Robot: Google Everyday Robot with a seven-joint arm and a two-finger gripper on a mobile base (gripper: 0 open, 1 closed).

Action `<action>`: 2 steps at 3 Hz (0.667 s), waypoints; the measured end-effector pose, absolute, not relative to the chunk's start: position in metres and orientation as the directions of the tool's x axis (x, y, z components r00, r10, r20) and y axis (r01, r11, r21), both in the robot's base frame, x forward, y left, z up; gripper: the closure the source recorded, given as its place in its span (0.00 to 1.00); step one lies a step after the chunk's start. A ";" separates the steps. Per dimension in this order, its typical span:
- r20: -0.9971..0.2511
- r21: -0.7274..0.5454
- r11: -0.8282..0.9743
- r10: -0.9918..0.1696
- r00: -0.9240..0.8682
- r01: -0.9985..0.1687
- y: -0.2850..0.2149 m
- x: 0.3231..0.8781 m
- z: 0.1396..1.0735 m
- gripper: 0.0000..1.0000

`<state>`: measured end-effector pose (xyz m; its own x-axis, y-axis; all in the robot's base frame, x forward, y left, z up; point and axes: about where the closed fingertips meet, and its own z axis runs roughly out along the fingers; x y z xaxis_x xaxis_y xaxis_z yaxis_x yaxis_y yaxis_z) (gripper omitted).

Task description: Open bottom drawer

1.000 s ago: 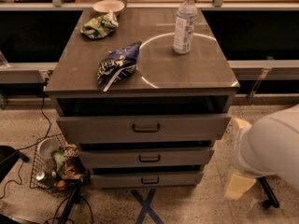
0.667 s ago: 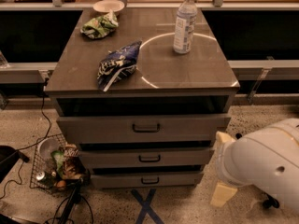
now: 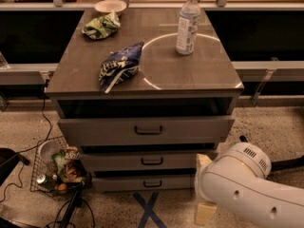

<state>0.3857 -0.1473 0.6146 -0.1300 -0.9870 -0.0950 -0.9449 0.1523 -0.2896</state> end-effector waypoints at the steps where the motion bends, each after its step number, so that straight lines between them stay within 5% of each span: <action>1: -0.095 -0.290 0.152 -0.987 -0.130 -0.945 -0.147 0.386 0.615 0.00; 2: -0.097 -0.298 0.160 -0.986 -0.137 -0.941 -0.146 0.386 0.598 0.00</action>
Offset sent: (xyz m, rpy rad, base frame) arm 0.0028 0.0134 -0.1184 0.0057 -0.0555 -0.0566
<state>0.3859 -0.1463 0.5984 -0.1373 -0.9857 -0.0972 -0.9410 0.1605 -0.2980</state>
